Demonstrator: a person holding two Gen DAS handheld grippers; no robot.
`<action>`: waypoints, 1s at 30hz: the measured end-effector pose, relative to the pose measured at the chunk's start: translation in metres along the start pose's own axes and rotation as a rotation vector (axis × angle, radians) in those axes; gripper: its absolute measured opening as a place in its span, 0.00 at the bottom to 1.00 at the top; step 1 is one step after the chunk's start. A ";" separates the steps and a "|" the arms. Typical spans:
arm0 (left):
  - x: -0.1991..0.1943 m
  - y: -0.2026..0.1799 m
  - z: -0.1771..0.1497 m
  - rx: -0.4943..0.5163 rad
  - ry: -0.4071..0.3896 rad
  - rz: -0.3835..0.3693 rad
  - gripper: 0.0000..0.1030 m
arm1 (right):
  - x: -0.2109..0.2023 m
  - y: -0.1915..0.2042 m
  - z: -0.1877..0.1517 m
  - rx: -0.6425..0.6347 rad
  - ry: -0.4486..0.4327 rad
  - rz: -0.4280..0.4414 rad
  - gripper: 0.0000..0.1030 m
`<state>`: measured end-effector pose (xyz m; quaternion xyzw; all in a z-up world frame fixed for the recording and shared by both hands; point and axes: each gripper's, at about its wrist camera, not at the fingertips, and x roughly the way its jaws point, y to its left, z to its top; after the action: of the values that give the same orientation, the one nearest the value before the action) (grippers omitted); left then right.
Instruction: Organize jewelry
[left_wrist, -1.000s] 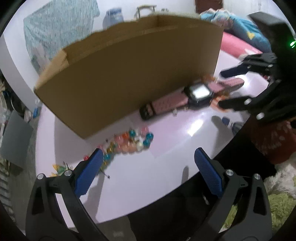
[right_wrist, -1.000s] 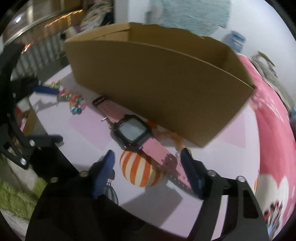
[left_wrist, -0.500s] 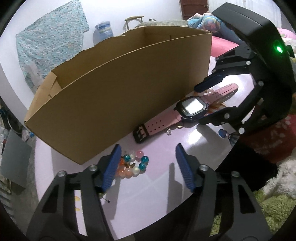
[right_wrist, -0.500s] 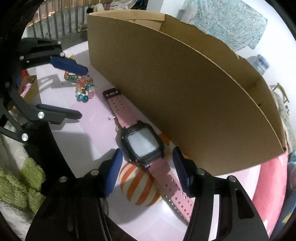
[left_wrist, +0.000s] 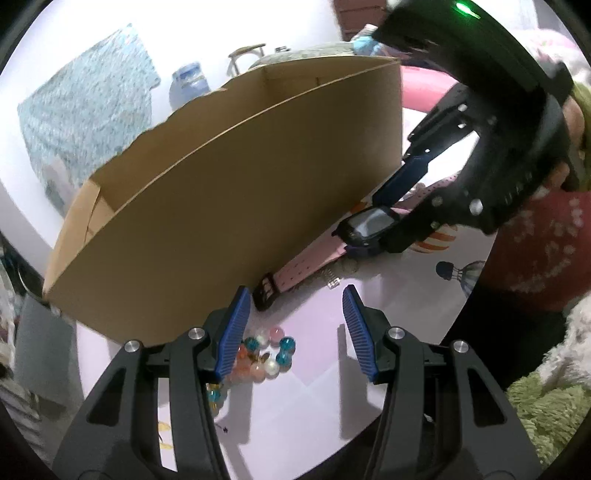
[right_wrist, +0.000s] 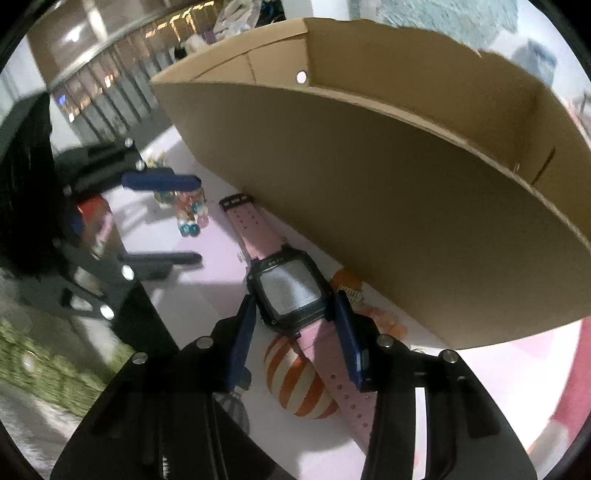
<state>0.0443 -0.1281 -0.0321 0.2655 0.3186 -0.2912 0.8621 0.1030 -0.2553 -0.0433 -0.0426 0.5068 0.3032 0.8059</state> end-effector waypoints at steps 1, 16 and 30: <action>0.002 -0.004 0.001 0.023 -0.001 0.011 0.48 | -0.001 -0.005 0.000 0.023 -0.003 0.028 0.41; 0.025 -0.019 0.010 0.116 0.028 0.076 0.23 | -0.001 -0.012 -0.006 0.093 -0.024 0.155 0.41; 0.032 -0.005 0.022 0.078 0.032 0.030 0.11 | -0.021 0.004 -0.026 0.092 -0.084 -0.107 0.41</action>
<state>0.0693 -0.1561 -0.0419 0.3085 0.3169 -0.2862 0.8500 0.0740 -0.2712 -0.0366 -0.0196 0.4830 0.2376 0.8425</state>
